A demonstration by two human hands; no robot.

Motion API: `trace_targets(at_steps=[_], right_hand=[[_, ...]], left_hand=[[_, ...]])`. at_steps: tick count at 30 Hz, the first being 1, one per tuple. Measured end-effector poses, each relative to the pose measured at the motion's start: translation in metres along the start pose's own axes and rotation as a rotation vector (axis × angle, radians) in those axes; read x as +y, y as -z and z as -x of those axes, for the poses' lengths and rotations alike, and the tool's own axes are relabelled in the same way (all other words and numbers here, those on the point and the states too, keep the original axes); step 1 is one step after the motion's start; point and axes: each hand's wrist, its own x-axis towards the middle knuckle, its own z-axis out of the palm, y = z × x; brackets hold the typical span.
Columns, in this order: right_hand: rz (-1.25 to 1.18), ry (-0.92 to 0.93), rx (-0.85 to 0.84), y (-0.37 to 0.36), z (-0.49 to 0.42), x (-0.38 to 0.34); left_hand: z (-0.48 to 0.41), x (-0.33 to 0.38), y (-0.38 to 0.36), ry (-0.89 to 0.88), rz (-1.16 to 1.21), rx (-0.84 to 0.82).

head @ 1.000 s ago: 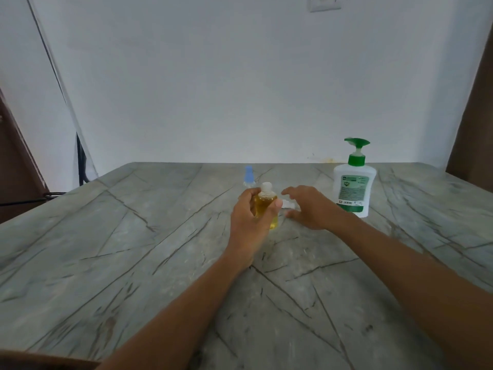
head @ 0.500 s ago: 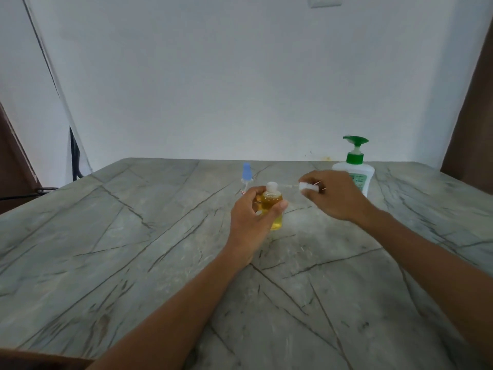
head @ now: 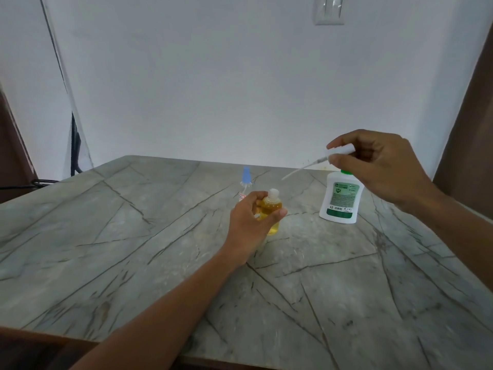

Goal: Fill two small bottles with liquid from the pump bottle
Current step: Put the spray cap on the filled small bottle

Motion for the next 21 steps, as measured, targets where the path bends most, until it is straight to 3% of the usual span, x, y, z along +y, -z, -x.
trace_targets(at_steps=[17,21], right_hand=[[0.199,0.186,-0.103,-0.019,-0.009,-0.007],[0.223,0.227,-0.192,-0.024,-0.014,-0.009]], left_hand=[[-0.001,0.003,-0.001,-0.027,-0.001,-0.022],[-0.002,0.003,-0.003,-0.05,-0.038,-0.018]])
